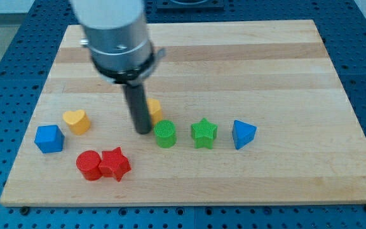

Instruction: Slide the yellow hexagon to the top center of the board

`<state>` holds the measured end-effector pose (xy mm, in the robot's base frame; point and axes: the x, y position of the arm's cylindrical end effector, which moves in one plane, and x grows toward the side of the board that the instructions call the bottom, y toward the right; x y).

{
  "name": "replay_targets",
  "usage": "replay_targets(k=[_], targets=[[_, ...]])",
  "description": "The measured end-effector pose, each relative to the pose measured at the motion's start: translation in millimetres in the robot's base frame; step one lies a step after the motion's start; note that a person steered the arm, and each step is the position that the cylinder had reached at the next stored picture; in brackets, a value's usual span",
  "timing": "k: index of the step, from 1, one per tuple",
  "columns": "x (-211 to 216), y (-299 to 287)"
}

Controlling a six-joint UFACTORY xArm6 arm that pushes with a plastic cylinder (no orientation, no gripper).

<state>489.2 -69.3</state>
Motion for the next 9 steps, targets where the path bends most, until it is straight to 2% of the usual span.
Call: replay_targets(k=[1, 2, 3, 4, 6, 9], targets=[[-72.1, 45.8], [-117.5, 54.7], [-94.8, 65.9], [-74.7, 22.3], [-102.7, 8.0], [-102.3, 6.0]])
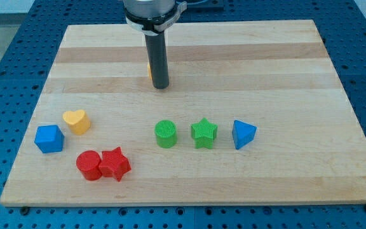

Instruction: Slide the yellow hexagon to the top center of the board

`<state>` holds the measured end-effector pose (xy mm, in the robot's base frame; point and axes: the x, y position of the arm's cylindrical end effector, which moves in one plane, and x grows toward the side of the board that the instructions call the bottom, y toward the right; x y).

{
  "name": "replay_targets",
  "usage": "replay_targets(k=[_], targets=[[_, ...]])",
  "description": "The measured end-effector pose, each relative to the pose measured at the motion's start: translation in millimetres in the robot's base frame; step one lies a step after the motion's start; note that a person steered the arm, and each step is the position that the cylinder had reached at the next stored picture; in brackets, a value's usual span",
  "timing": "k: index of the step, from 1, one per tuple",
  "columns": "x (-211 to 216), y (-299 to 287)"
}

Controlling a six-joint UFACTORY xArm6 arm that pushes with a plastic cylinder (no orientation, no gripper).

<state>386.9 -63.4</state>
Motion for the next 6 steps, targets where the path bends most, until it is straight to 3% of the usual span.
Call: replay_targets(k=[1, 3, 4, 5, 6], targets=[[-3.3, -30.2], [-77.2, 31.7], [-88.2, 56.3], [-90.4, 1.8], [-101.3, -1.8]])
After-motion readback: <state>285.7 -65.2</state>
